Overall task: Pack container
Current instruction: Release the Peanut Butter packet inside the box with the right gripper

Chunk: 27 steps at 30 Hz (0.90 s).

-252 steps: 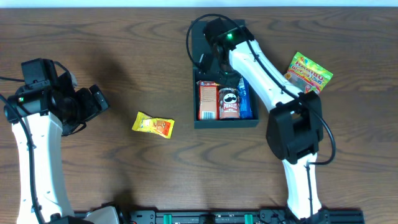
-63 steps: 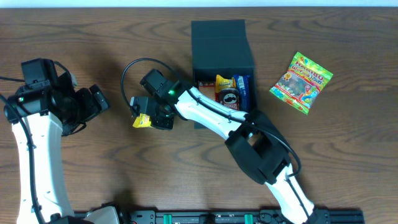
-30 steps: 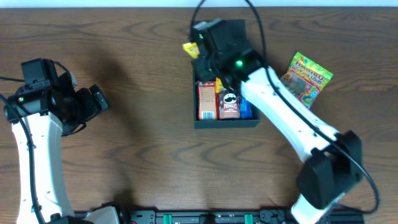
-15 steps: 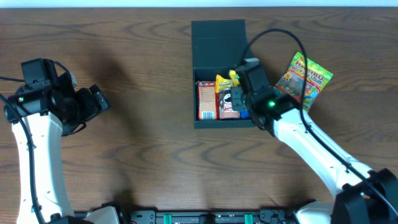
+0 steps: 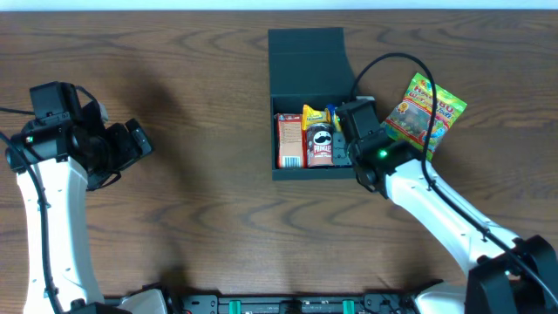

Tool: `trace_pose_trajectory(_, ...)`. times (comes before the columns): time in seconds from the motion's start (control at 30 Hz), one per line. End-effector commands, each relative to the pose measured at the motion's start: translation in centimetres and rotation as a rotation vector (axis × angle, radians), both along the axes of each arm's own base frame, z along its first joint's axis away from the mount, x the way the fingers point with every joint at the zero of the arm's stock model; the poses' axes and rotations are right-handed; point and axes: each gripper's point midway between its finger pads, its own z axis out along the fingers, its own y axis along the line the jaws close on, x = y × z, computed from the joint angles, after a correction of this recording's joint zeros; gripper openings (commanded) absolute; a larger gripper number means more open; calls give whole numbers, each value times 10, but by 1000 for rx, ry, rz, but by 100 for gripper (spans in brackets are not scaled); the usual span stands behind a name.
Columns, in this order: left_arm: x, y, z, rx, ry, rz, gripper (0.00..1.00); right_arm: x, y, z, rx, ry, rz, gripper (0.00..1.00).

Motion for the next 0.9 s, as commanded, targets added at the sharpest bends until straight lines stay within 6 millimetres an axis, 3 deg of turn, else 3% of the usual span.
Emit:
trace_pose_trajectory(0.0,-1,1,-3,0,10,-2,95,-2,-6,1,-5,-9,-30,25)
trace_pose_trajectory(0.1,-1,1,-3,0,9,-2,95,-3,-6,1,-5,-9,-30,31)
trace_pose_trajectory(0.2,-1,1,-3,0,10,-2,95,-2,-6,3,-2,-17,-30,32)
trace_pose_trajectory(0.27,-1,1,-3,0,9,-2,95,-1,-6,8,6,-32,-31,27)
trace_pose_trajectory(0.33,-1,1,-3,0,9,-1,95,2,-5,15,16,-50,-32,15)
trace_pose_trajectory(0.5,-1,1,-3,0,9,-2,95,2,-3,28,39,-84,-27,3)
trace_pose_trajectory(0.63,-1,1,-3,0,10,-2,95,2,-3,30,42,-87,-26,14)
trace_pose_trajectory(0.8,-1,1,-3,0,10,-2,95,4,-1,31,49,-98,-25,17)
trace_pose_trajectory(0.87,-1,1,-3,0,10,-2,95,4,-1,31,50,-96,-24,12)
